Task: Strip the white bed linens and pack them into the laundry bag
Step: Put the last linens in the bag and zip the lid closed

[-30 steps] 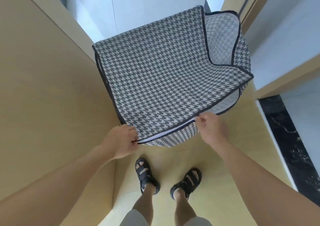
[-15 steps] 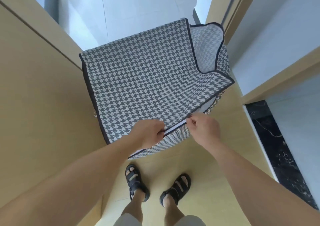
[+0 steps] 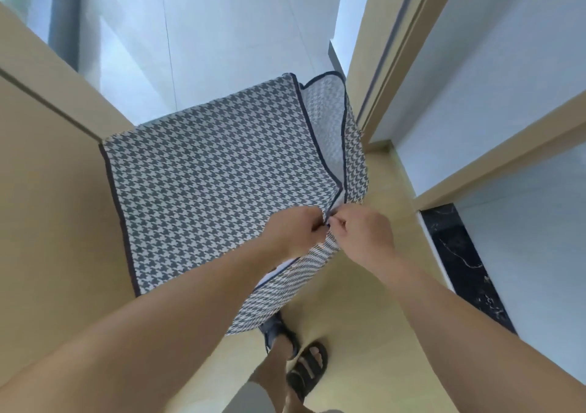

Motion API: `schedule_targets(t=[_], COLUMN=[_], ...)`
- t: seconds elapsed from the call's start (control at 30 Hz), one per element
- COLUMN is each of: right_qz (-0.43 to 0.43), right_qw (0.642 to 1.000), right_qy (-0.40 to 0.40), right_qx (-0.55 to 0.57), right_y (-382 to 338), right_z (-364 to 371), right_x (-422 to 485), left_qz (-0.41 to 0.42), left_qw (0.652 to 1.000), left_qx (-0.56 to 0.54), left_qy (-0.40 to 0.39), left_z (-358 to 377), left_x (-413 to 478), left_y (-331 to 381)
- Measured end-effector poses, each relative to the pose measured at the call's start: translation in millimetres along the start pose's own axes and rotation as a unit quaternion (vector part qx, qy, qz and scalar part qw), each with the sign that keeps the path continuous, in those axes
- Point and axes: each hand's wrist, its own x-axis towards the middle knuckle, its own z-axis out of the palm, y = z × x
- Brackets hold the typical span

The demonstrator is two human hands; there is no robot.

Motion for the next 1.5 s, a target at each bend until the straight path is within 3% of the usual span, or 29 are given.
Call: schedule_targets(t=[0.13,0.23,0.33,0.47,0.7,0.93,1.1,1.33,1.4,1.5], right_qz=[0.008,-0.01,-0.034,-0.04,-0.121,-0.271,-0.33,-0.389,-0.401,-0.428], right_qw=[1.0,0.998,0.995,0.992,0.968,0.907,0.866,0.863,0.866,0.86], right_qy=[0.008,-0.046,-0.077,-0.113,-0.209,-0.3,-0.332,-0.281,-0.273,-0.264], right_qx=[0.008,-0.031,-0.044,-0.028,-0.062,-0.113,-0.176,-0.158,-0.123,-0.087], right_y=[18.7,25.8,14.3,13.8,36.1,58.6,68.1,65.5,68.5,69.2], right_z=[-24.2,-44.6,-45.0,-47.5,-45.4,-57.8,-76.2,-83.8,-85.2,-91.7], right_x=[29.3,58.4,78.1,96.4,142.9,183.1,193.9,168.6,158.6,155.9], left_qz=[0.07,0.037,0.016,-0.023,-0.102,-0.12,-0.121,-0.24,-0.28,-0.379], left_qw=[0.996,0.993,0.995,0.993,0.985,0.964,0.958,0.937,0.924,0.877], left_qx=[-0.023,-0.073,-0.044,-0.113,-0.132,-0.169,-0.206,-0.253,-0.251,-0.258], left_qy=[-0.052,-0.089,-0.085,-0.026,0.053,0.164,0.158,0.036,0.066,0.145], left_z=[-8.0,-16.9,-25.2,-25.9,-3.5,15.2,24.0,35.9,27.4,13.2], left_x=[9.6,9.0,23.4,43.3,80.1,70.4,38.6,5.4,19.5,53.0], left_y=[-15.8,-38.0,-42.9,-26.0,4.9,45.5,80.9,114.8,120.0,119.4])
